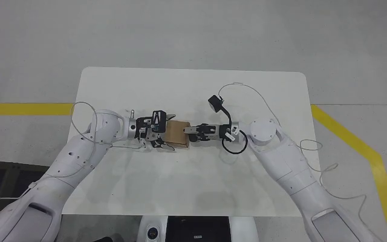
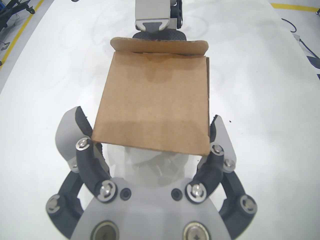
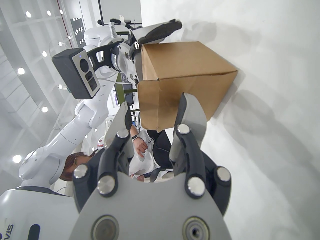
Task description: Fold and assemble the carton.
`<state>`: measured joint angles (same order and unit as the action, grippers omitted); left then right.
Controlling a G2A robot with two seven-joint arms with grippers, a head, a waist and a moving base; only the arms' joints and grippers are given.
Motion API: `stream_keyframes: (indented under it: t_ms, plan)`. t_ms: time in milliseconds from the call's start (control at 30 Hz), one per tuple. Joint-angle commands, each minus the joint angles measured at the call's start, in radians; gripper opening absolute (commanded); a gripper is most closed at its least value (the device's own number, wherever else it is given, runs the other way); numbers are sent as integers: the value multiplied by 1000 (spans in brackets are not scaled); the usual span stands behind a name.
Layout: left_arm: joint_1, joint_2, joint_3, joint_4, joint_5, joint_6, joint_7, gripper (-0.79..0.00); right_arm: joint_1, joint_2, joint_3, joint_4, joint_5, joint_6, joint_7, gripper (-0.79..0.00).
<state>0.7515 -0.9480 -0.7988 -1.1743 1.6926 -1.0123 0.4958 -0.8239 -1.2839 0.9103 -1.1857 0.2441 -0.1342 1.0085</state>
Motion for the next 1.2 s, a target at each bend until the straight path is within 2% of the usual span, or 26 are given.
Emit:
stream_keyframes:
  t_ms: [0,133,400,767,1167]
  plan:
    - [-1,1,2,0,1,0,1,0,-5,-1,2,6,13,-15,-5,-502]
    - [-2,2,3,2,6,0,2,0,-11,-2,4,16,24,-34,-8,-545]
    - [-2,4,6,2,12,0,8,0,-18,-5,4,36,40,-53,-9,-542]
    - [-1,5,8,-2,22,0,14,0,-13,-1,2,27,-11,11,1,-539]
    - [1,5,8,-4,27,0,14,0,-51,12,37,-9,-15,17,-4,-554]
